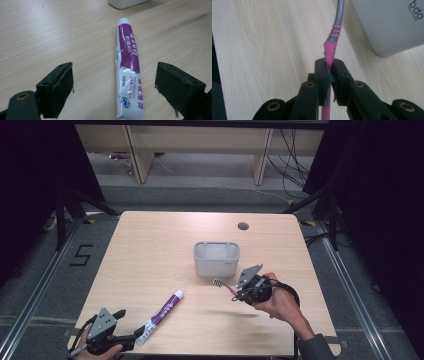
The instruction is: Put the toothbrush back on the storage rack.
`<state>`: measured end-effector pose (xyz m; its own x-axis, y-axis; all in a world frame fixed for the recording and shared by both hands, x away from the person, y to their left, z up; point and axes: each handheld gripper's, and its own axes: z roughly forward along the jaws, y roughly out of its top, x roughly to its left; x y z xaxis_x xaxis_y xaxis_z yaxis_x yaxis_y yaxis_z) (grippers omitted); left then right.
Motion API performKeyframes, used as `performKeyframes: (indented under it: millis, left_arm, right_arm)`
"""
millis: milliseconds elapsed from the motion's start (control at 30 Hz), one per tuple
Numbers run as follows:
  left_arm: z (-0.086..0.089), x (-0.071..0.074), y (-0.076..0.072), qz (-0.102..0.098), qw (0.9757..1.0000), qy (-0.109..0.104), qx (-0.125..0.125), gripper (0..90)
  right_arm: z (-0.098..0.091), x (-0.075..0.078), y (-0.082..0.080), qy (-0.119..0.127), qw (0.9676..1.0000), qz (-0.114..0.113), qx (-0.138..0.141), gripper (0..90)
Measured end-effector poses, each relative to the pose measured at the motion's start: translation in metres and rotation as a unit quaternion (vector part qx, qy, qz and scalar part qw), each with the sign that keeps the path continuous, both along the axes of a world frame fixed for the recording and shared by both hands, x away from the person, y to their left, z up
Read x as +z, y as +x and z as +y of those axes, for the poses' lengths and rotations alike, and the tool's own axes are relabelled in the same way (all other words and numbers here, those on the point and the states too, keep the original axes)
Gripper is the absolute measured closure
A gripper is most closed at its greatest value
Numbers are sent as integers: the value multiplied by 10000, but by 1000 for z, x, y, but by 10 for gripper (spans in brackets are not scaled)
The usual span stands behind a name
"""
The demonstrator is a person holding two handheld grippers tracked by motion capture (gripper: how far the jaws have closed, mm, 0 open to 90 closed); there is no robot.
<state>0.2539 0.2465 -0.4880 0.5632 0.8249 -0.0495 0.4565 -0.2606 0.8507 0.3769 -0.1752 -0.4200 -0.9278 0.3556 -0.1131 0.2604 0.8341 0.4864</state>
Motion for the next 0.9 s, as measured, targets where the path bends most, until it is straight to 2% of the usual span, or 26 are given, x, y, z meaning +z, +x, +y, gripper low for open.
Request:
performKeyframes:
  millis: [167, 200, 233, 267, 300, 433, 467, 533, 567, 600, 633, 700, 733, 867, 900]
  left_arm:
    - [0, 0, 0, 1, 10000, -17, 8, 148]
    - [0, -1, 0, -6, 10000, -49, 26, 148]
    - [0, -1, 0, -6, 10000, -49, 26, 148]
    - [0, 0, 0, -9, 10000, -40, 38, 148]
    - [0, 1, 0, 14, 10000, 27, 38, 148]
    - [0, 0, 0, 2, 10000, 19, 37, 148]
    - [0, 1, 0, 1, 10000, 14, 46, 148]
    - [0, -1, 0, -8, 10000, -44, 29, 148]
    - [0, 0, 0, -6, 10000, -45, 31, 148]
    - [0, 0, 0, -6, 10000, -45, 31, 148]
    - [0, 0, 0, 2, 10000, 9, 27, 148]
    - [0, 0, 0, 3, 10000, 12, 33, 148]
    - [0, 0, 0, -5, 10000, -35, 25, 148]
    - [0, 0, 0, -3, 10000, -31, 18, 148]
    - [-1, -1, 0, 1, 10000, -48, 25, 148]
  right_arm:
    - [-2, 3, 1, 350, 9994, -62, -25, 830]
    - [-3, 6, 1, 525, 9985, -145, -9, 830]
    - [-3, 6, 1, 525, 9985, -145, -9, 830]
    - [-3, 7, 1, 706, 9973, -168, -82, 831]
    - [-4, 8, 1, 731, 9971, -165, -106, 831]
    - [-5, 9, 2, 833, 9964, -165, -74, 831]
    - [-5, 10, 2, 845, 9962, -165, -148, 831]
    - [-5, 11, 2, 1040, 9942, -246, -83, 831]
    - [-6, 12, 2, 1086, 9937, -226, -128, 831]
    - [-6, 13, 3, 1104, 9933, -321, -127, 831]
    - [-7, 14, 3, 1146, 9930, -252, -155, 831]
    - [-6, 14, 4, 1192, 9924, -255, -141, 831]
    - [-7, 15, 4, 1309, 9907, -313, -191, 831]
    - [-8, 17, 4, 1434, 9886, -363, -281, 831]
    - [-8, 19, 6, 1556, 9867, -414, -224, 831]
